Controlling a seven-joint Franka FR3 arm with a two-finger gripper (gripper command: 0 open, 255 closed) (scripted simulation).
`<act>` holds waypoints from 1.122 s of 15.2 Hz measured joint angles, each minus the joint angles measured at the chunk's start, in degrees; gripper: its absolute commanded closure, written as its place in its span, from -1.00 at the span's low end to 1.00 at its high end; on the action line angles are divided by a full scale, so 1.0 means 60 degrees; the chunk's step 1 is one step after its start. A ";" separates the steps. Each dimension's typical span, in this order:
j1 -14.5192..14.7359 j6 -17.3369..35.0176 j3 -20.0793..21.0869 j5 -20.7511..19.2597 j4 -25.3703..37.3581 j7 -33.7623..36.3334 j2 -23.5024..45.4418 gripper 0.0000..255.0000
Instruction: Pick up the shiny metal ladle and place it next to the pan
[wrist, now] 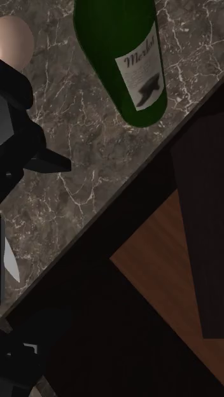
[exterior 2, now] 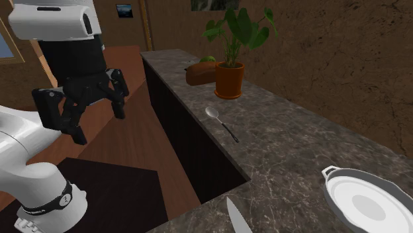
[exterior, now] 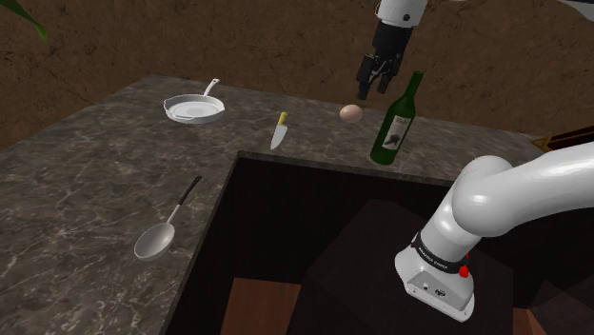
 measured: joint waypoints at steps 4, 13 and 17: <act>0.0066 0.0272 0.0443 0.0355 -0.0268 0.0745 0.0016 -1.00; 0.0286 0.1818 0.2258 0.1717 -0.0985 0.3788 0.0726 -1.00; 0.0333 0.2648 0.3145 0.2201 -0.0986 0.5179 0.1433 -1.00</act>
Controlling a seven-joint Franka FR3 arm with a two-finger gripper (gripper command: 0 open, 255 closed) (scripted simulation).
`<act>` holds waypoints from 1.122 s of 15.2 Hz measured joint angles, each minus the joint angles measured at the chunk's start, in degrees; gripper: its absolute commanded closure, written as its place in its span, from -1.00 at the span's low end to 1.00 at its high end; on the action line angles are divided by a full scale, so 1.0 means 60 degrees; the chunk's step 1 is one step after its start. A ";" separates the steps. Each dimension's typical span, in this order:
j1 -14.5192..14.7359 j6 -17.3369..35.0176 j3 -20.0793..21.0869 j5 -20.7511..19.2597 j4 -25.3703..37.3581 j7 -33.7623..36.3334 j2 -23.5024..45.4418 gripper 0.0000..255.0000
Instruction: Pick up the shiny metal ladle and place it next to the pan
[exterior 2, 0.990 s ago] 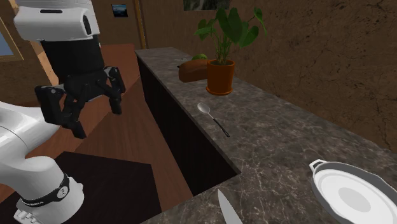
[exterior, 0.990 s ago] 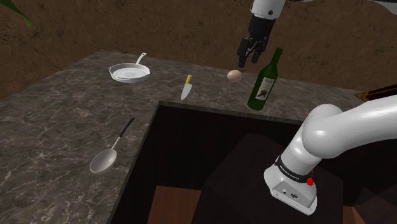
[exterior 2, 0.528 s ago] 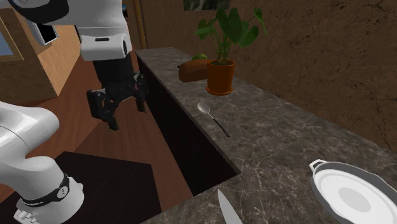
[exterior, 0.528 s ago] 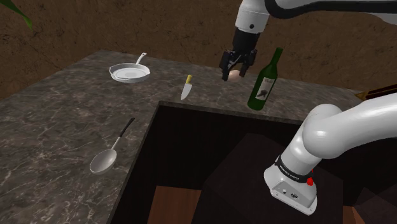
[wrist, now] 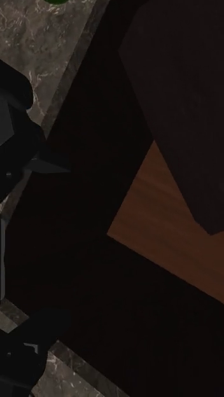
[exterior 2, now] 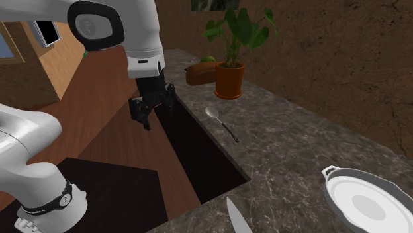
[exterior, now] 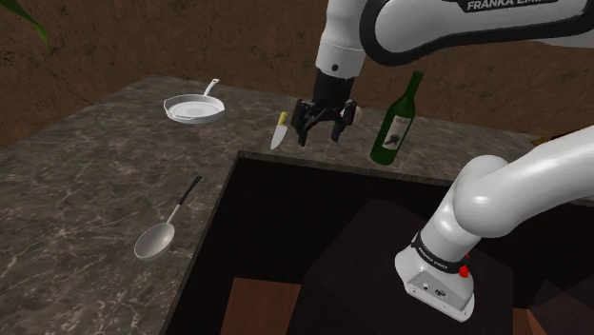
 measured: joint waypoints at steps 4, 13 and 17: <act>-0.0074 0.0793 0.0867 0.0238 0.0372 0.1392 0.0991 -1.00; -0.0479 0.2487 0.2739 -0.0546 0.1914 0.4936 0.3999 -1.00; -0.0462 0.2959 0.3261 -0.1754 0.3063 0.6851 0.5791 -1.00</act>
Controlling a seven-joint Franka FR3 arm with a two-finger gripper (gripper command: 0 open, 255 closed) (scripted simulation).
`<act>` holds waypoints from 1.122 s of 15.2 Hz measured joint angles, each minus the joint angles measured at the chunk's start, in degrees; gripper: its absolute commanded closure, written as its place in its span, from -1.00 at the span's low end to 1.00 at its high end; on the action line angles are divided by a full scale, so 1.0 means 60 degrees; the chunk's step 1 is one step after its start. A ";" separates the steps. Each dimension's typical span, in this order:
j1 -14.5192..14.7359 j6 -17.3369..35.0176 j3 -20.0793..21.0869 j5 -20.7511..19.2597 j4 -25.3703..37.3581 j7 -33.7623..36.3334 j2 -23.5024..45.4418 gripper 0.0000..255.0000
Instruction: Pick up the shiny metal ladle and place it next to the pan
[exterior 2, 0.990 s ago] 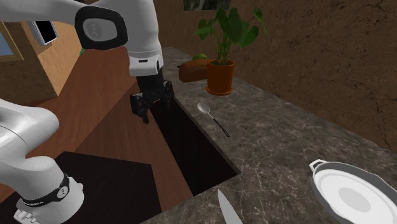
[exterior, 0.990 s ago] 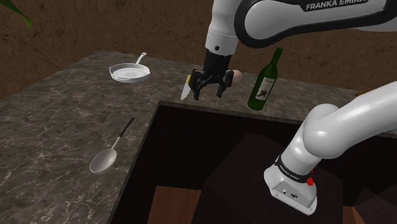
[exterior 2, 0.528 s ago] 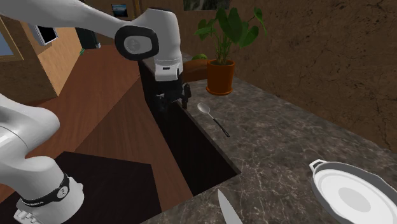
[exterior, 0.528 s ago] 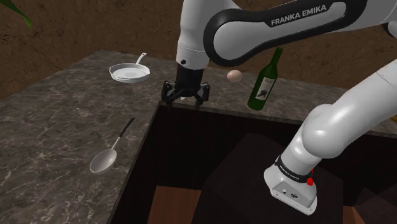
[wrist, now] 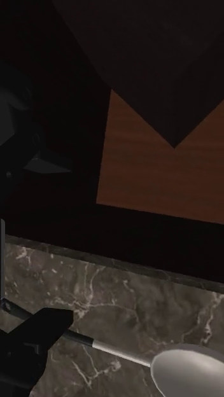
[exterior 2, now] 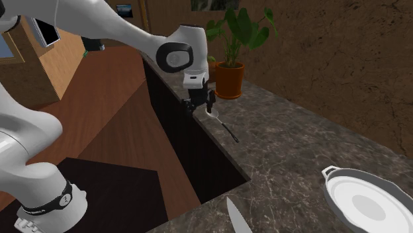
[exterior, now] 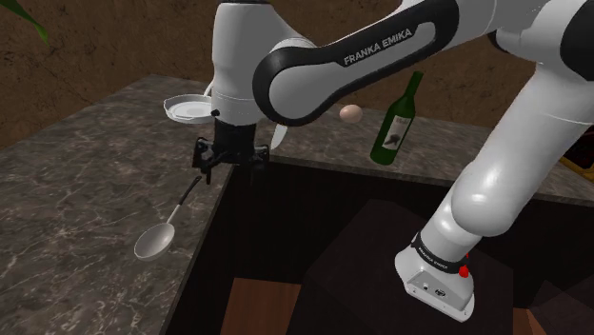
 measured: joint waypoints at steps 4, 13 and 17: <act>0.0461 0.0121 -0.0026 -0.1300 0.1337 0.1754 0.1729 -1.00; 0.1776 0.0255 -0.0739 -0.2907 0.3527 0.3827 0.4297 -1.00; 0.1898 0.0564 -0.0878 -0.3122 0.3516 0.3950 0.4630 -1.00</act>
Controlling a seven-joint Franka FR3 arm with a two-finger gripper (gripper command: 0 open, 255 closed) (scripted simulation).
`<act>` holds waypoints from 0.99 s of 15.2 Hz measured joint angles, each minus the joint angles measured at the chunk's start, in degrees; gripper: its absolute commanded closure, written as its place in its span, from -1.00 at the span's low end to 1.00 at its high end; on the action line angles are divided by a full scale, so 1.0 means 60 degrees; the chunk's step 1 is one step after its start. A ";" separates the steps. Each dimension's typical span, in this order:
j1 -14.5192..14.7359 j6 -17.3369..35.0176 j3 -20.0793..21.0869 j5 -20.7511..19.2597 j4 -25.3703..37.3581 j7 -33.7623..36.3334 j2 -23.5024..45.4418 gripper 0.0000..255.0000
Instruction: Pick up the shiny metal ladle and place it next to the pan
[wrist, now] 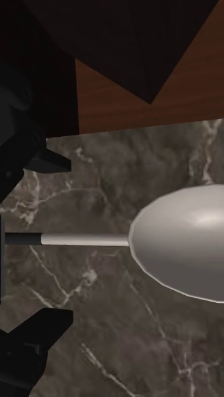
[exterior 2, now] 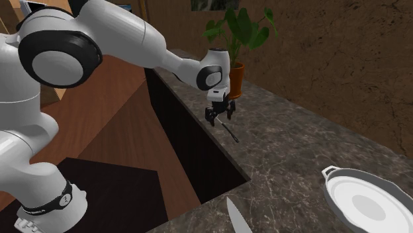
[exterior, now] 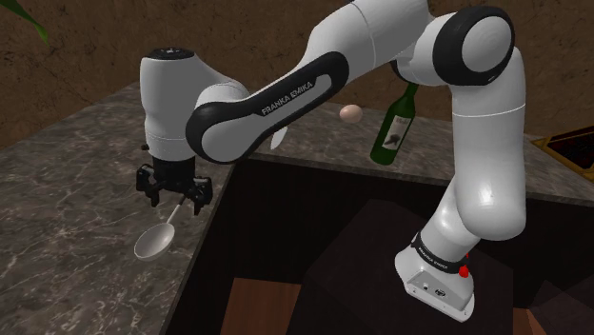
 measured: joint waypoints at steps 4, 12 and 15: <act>0.0024 0.0062 -0.0021 -0.0036 -0.0017 0.0029 0.0049 -1.00; 0.0025 0.0066 -0.0021 -0.0037 -0.0019 0.0031 0.0049 1.00; 0.0025 0.0066 -0.0021 -0.0037 -0.0019 0.0031 0.0049 1.00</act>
